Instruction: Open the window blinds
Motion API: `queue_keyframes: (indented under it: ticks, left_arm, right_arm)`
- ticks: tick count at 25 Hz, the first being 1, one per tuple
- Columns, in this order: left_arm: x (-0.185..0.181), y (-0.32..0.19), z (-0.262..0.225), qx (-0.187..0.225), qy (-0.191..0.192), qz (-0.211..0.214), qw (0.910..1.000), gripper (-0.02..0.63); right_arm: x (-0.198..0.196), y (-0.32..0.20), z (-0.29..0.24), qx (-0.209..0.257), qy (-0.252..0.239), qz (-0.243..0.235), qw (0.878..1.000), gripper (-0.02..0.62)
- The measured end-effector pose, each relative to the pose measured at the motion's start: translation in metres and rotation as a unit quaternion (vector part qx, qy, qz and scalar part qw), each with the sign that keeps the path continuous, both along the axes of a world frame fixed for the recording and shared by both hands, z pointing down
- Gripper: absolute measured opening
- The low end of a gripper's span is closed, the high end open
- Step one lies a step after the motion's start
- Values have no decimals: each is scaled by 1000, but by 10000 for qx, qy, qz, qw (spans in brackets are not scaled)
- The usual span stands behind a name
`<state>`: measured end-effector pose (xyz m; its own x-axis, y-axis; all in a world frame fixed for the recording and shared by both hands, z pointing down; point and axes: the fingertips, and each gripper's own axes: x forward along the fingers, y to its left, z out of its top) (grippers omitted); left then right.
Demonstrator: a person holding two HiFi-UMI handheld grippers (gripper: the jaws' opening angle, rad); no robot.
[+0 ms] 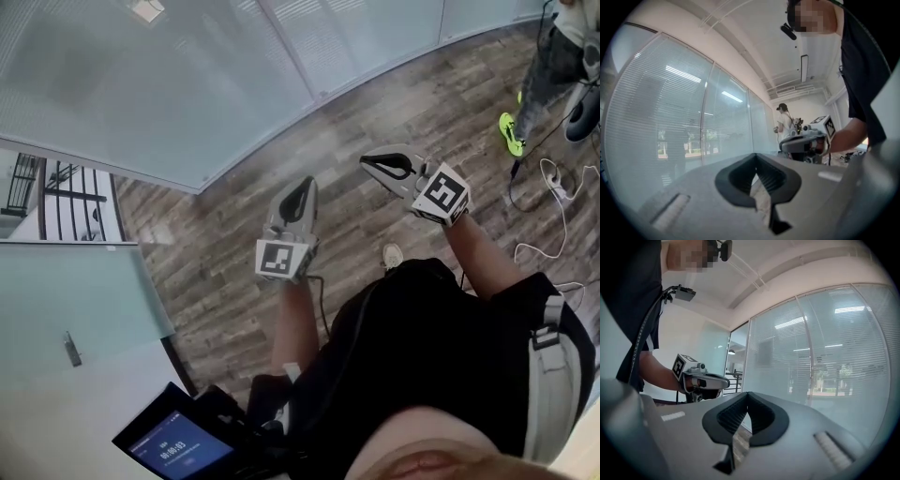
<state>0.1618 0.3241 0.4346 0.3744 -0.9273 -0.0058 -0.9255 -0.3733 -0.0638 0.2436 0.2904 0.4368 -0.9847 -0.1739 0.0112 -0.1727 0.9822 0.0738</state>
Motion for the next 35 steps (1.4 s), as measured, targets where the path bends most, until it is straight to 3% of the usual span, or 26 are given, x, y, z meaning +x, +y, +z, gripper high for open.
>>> queue_keyframes:
  ticks: [5, 11, 17, 21, 26, 35]
  left_arm:
    - [10, -34, 7, -90, -31, 7, 10000, 3]
    - [4, -64, 0, 80, -155, -120, 9998, 3]
    - [-3, -69, 6, -90, -47, -296, 9995, 3]
    - [-10, -65, 8, 89, -171, -346, 9992, 3]
    - [-30, -100, 8, -134, 6, -198, 9997, 3]
    - [-40, -129, -2, 197, -160, 155, 9996, 3]
  right_arm:
    - [7, -36, 5, -33, -99, -99, 9999, 5]
    - [7, -72, 3, -19, -203, -228, 9995, 5]
    - [2, -81, 11, -128, -182, -323, 9992, 6]
    - [-3, -75, 13, -95, -174, -432, 9989, 5]
    - [-27, -111, 15, -107, -96, -258, 9996, 6]
    - [-35, -133, -1, 171, -258, 191, 9993, 5]
